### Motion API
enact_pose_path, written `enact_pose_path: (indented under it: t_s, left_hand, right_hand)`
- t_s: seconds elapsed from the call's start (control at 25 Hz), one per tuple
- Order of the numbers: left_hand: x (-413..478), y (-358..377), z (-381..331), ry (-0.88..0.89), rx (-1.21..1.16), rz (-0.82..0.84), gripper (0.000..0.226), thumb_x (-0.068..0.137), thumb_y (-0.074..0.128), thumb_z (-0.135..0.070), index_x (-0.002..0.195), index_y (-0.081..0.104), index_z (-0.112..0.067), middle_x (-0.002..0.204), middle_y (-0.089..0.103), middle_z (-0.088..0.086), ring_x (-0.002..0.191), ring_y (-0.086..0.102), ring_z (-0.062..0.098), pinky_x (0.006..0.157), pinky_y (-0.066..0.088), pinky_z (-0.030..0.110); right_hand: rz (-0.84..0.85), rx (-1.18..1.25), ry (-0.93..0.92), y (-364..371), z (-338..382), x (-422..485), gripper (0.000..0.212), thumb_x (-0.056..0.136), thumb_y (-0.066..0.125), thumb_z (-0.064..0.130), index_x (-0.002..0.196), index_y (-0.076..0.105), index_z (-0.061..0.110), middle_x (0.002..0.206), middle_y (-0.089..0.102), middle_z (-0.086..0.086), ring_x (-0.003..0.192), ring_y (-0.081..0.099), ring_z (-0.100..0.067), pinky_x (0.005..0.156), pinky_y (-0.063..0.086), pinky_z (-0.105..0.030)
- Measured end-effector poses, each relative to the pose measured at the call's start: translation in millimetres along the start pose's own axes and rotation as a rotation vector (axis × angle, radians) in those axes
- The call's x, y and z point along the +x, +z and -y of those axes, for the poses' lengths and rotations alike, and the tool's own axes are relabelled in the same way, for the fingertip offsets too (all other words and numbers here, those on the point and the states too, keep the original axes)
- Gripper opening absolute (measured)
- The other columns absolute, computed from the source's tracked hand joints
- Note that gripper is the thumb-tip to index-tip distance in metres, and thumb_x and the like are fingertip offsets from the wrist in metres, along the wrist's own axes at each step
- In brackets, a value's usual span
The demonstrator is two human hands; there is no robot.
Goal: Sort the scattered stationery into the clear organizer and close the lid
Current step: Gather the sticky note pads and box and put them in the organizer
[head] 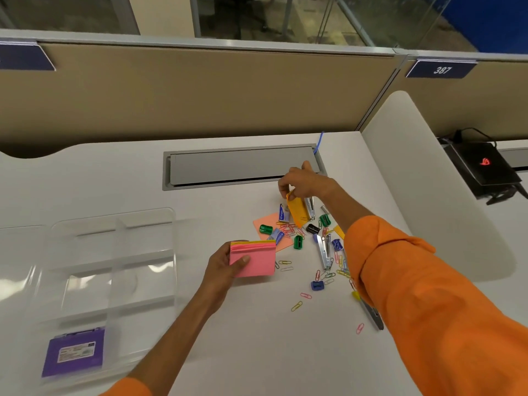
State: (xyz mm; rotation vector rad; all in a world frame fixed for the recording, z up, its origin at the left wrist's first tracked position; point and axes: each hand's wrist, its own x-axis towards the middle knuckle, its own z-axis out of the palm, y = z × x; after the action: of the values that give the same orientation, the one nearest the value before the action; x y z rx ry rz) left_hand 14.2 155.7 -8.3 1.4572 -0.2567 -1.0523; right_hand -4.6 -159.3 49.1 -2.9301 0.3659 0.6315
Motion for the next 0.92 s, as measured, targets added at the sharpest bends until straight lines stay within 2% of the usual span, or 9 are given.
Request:
enact_pose_path:
  t_s: [0.16,0.4,0.48,0.6,0.64,0.76,0.84,0.92]
  left_hand:
    - [-5.9,4.1,-2.4,0.036,0.021,-0.049,0.029,0.086,0.068,-0.019,0.115,0.061,-0.023,0.11,0.067,-0.004,0.102,0.061,0.013,0.066,0.053,0.018]
    - [-16.2,9.2,-7.7,0.09,-0.008,-0.091,0.026,0.088,0.066,-0.017,0.113,0.062,-0.021,0.113,0.066,0.001,0.104,0.06,0.019,0.072,0.05,0.024]
    - [-19.5,11.9,-13.3,0.099,-0.034,-0.103,0.023,0.089,0.065,-0.016,0.111,0.061,-0.022,0.112,0.066,0.0,0.104,0.06,0.02,0.074,0.052,0.027]
    - [-23.0,13.5,-19.4,0.107,-0.087,-0.084,0.022,0.09,0.063,-0.015,0.111,0.062,-0.021,0.112,0.066,0.004,0.106,0.061,0.024,0.078,0.054,0.033]
    - [-24.6,14.2,-20.9,0.105,-0.108,-0.07,0.022,0.091,0.062,-0.014,0.113,0.062,-0.02,0.113,0.066,0.006,0.106,0.061,0.025,0.079,0.055,0.034]
    - [-30.4,16.8,-25.5,0.067,-0.159,-0.053,0.024,0.095,0.055,-0.011,0.117,0.059,-0.017,0.116,0.064,0.008,0.108,0.06,0.027,0.079,0.055,0.037]
    - [-36.2,20.2,-29.8,0.042,-0.174,-0.048,0.027,0.096,0.052,-0.012,0.123,0.056,-0.015,0.12,0.062,0.011,0.108,0.06,0.029,0.081,0.055,0.041]
    - [-39.9,22.6,-32.7,0.021,-0.18,-0.044,0.029,0.097,0.051,-0.013,0.126,0.053,-0.013,0.122,0.06,0.013,0.107,0.06,0.031,0.082,0.055,0.043]
  right_hand:
    - [-0.094,0.059,-0.008,-7.6,-2.4,-28.1,0.017,0.081,0.072,0.015,0.088,0.063,0.027,0.094,0.065,0.012,0.098,0.048,-0.012,0.087,0.024,-0.039]
    - [-0.305,0.232,0.051,-12.8,-1.6,-84.6,0.018,0.084,0.069,0.011,0.085,0.061,0.027,0.085,0.057,0.014,0.09,0.05,-0.011,0.083,0.023,-0.031]
    - [-0.406,0.458,0.112,-11.4,4.0,-105.2,0.019,0.084,0.069,0.009,0.085,0.061,0.026,0.087,0.061,0.009,0.086,0.054,-0.011,0.084,0.034,-0.029]
    - [-0.588,0.825,0.245,-7.8,20.4,-137.5,0.016,0.081,0.071,0.008,0.09,0.065,0.02,0.091,0.067,0.0,0.082,0.059,-0.006,0.07,0.047,-0.02]
    - [-0.618,0.918,0.29,-5.3,27.5,-147.1,0.016,0.081,0.072,0.009,0.092,0.066,0.019,0.091,0.068,-0.002,0.085,0.061,-0.008,0.07,0.05,-0.021]
    - [-0.636,1.188,0.331,3.7,52.2,-168.0,0.023,0.08,0.073,0.008,0.1,0.068,0.019,0.089,0.071,-0.01,0.09,0.066,-0.018,0.071,0.054,-0.027]
    - [-0.628,1.296,0.333,11.0,72.4,-176.7,0.025,0.08,0.073,0.005,0.102,0.068,0.017,0.087,0.072,-0.012,0.088,0.067,-0.017,0.065,0.053,-0.022]
    - [-0.617,1.356,0.331,20.3,94.1,-180.9,0.028,0.08,0.073,0.004,0.105,0.067,0.013,0.076,0.069,-0.009,0.081,0.066,-0.012,0.065,0.05,-0.02]
